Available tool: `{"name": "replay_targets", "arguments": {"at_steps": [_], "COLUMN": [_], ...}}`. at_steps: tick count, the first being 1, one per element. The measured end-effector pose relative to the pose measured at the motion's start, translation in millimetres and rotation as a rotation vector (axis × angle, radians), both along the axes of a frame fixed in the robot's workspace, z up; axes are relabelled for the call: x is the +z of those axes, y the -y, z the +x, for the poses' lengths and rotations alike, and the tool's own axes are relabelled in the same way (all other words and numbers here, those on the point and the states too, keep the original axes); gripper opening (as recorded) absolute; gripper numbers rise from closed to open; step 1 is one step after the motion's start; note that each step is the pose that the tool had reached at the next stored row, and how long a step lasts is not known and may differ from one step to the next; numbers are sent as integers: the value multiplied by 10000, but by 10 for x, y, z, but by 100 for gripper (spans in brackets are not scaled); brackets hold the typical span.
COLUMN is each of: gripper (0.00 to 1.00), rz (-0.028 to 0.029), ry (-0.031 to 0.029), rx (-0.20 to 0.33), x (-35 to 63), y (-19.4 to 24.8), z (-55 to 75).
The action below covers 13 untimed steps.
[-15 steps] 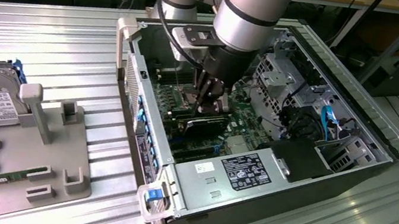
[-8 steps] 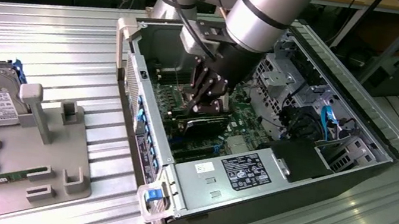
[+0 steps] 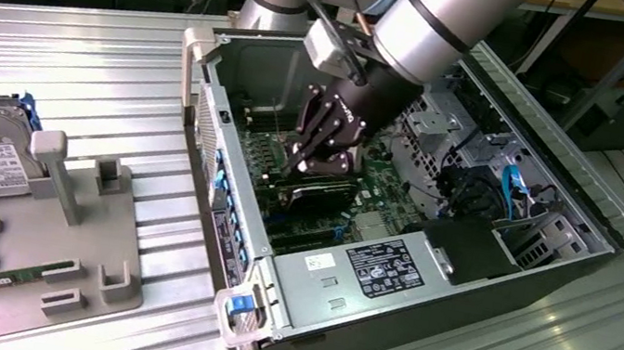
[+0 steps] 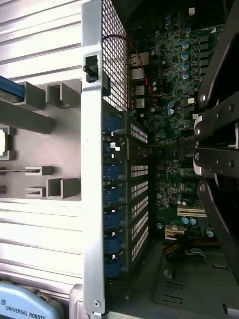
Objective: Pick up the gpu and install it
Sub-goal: 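Press down on the gpu until it lock into place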
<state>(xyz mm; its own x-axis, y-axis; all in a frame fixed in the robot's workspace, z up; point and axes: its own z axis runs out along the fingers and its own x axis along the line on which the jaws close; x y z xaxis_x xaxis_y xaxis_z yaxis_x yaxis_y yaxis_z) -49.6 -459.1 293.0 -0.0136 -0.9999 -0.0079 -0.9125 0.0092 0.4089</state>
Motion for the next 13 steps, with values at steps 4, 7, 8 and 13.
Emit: {"name": "replay_targets", "arguments": {"at_steps": [4,7,8,13], "gripper": [11,11,11,11], "rz": [0,0,1,1], "ry": [-604,-902,-956,-1280], "rx": [0,0,1,0], "x": [-22,-47,-58,-103], "y": [0,0,0,0], "z": [64,79,79,79]}}
